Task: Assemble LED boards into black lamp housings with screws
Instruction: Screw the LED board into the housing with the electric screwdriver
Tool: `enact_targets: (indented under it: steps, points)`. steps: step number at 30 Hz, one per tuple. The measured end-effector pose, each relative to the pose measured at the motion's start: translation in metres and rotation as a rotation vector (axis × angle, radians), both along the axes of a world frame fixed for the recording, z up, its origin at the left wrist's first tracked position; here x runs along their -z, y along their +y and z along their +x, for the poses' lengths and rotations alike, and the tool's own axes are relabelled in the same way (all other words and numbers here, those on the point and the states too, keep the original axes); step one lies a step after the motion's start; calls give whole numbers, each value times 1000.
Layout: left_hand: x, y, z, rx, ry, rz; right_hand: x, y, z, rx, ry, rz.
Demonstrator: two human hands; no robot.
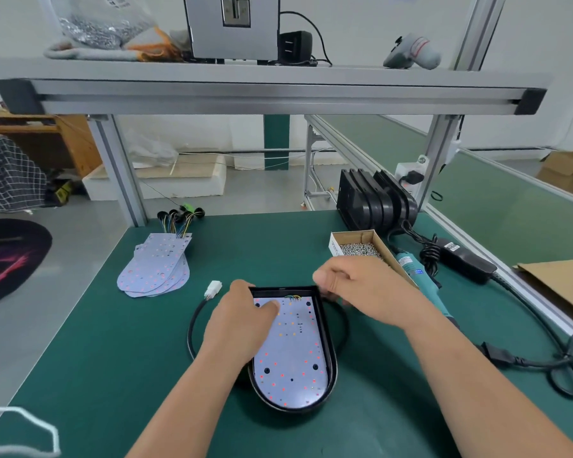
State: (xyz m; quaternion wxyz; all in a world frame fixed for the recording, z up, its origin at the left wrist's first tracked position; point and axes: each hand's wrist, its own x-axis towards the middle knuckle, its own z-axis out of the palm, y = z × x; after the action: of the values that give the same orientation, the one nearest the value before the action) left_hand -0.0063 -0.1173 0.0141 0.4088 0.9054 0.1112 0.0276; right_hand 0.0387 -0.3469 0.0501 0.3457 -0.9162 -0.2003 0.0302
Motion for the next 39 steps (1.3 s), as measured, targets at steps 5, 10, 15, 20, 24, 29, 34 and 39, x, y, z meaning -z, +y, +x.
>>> enact_targets:
  steps: [5,10,15,20,24,29,34,39]
  points:
    - [-2,-3,-7,-2,-6,157,-24,-38,3,283,-239,-17]
    - [-1,-3,-7,2,-29,168,-11,-108,2,471,-132,-526]
    - [0,-3,-7,12,-41,147,5,-130,-15,435,52,-505]
    - [-4,-5,-10,-27,-133,191,5,-124,-18,463,69,-536]
    - [-14,-10,-18,-11,-306,178,10,-128,-17,478,112,-456]
    - [-33,-38,-32,204,-517,257,7,-138,-11,538,178,-43]
    - [-48,-86,-13,480,-367,418,3,-141,-16,442,209,615]
    - [-51,-132,34,555,-287,675,2,-139,-16,387,235,1006]
